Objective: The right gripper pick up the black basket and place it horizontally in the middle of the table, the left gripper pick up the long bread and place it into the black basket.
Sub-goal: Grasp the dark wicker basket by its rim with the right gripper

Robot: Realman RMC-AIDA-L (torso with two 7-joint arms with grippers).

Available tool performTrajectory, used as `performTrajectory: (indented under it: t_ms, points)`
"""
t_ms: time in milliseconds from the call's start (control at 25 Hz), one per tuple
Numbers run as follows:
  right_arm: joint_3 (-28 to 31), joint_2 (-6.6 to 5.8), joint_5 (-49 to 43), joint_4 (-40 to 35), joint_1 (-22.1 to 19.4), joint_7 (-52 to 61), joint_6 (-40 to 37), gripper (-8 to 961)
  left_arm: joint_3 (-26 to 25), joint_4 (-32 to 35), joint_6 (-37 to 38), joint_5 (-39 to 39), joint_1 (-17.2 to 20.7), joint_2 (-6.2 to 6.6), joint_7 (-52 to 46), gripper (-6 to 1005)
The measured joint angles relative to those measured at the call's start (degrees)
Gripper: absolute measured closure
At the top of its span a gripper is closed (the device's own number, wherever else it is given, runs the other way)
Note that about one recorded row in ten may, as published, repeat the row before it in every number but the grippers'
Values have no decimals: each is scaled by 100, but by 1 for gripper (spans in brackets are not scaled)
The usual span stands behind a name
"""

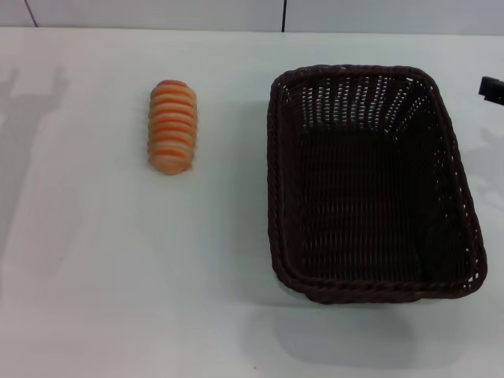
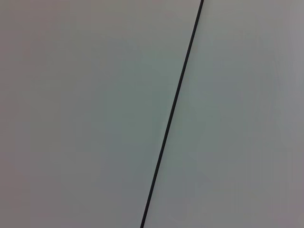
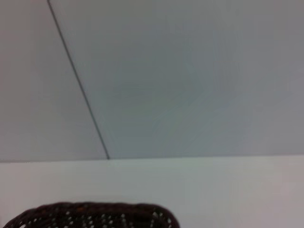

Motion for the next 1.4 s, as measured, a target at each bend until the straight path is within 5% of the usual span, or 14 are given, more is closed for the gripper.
performTrajectory:
  t_ms: [640,1400]
  points:
    - [494,-5,337,-26,384,201,1743,259,-5,7,1,3,-64,11,6,166]
    - [568,0,480,-600,802,166,2251,259,-14,9,1,3,-79,33,6,168]
